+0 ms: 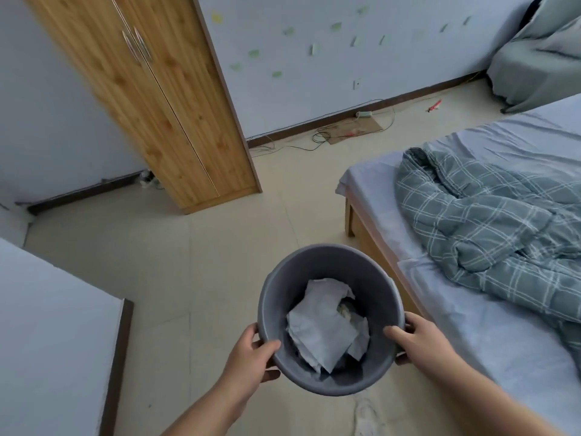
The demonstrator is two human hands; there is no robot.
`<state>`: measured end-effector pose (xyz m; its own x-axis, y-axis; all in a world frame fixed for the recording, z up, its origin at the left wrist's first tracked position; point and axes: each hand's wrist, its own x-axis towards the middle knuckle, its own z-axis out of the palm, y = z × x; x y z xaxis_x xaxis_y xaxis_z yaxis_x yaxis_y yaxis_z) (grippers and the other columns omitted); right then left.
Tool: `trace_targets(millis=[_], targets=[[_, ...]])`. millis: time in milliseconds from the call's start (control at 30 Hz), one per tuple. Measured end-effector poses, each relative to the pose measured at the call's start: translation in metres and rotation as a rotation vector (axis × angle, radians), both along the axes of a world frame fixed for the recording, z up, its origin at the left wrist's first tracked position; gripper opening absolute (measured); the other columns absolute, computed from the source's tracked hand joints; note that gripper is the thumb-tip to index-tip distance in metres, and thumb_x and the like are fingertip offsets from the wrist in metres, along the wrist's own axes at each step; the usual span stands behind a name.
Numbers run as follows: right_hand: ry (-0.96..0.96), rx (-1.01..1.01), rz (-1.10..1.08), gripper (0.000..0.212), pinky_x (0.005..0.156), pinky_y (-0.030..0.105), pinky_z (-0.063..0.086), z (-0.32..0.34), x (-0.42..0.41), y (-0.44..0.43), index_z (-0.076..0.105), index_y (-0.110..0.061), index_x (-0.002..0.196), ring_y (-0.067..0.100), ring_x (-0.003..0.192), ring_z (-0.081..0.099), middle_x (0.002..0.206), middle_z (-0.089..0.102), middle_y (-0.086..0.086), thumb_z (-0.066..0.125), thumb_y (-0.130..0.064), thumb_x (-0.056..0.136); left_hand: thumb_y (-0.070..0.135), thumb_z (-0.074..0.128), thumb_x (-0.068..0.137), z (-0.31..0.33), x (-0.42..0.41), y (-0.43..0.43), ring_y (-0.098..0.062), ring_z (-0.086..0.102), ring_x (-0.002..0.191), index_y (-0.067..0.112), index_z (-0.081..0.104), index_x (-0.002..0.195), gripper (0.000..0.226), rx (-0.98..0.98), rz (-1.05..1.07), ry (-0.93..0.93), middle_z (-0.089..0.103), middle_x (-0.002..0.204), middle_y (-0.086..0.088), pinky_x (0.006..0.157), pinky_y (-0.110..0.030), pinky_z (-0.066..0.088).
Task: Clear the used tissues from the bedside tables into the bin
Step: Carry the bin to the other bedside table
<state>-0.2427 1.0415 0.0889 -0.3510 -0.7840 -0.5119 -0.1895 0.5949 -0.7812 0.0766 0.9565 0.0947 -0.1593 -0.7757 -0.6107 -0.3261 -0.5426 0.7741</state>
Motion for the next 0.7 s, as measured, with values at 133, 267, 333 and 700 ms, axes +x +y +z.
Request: trace_targets(millis=[133,267,333,700], targets=[[0.014,-0.026,0.084,0.005,0.061,0.031,0.065,0.013,-0.031,-0.080,0.071,-0.026,0.100,0.010,0.067,0.075,0.078,0.079,-0.011,0.071,-0.025,0.095,0.026,0.068,0.095,0.009,-0.019,-0.058,-0.020,0.081,0.089,0.035,0.063,0.120,0.027,-0.024,0.057,0.006,0.084,0.101,0.002,0.077,-0.036,0.066],[0.041,-0.040,0.129,0.006,0.058,0.028,0.063,0.015,-0.047,-0.152,0.072,-0.026,0.099,0.009,0.067,0.075,0.078,0.080,-0.009,0.071,-0.026,0.094,0.023,0.068,0.096,0.007,-0.032,-0.117,-0.019,0.081,0.087,0.031,0.064,0.119,0.025,-0.021,0.108,0.025,0.084,0.099,0.000,0.075,-0.036,0.065],[0.046,-0.023,0.131,0.007,0.057,0.027,0.062,0.010,-0.054,-0.188,0.072,-0.026,0.100,0.008,0.067,0.075,0.079,0.080,-0.009,0.070,-0.026,0.093,0.022,0.068,0.097,0.000,-0.040,-0.152,-0.019,0.081,0.087,0.029,0.064,0.120,0.025,-0.006,0.118,0.033,0.084,0.099,-0.001,0.078,-0.039,0.065],[0.090,0.071,0.034,0.010,0.065,0.042,0.066,0.001,-0.082,-0.416,0.073,-0.018,0.099,0.021,0.074,0.077,0.081,0.081,0.001,0.072,-0.026,0.092,0.025,0.071,0.091,-0.032,-0.074,-0.408,-0.017,0.080,0.082,0.027,0.066,0.121,0.030,0.055,0.026,0.089,0.084,0.097,-0.001,0.074,-0.034,0.063]])
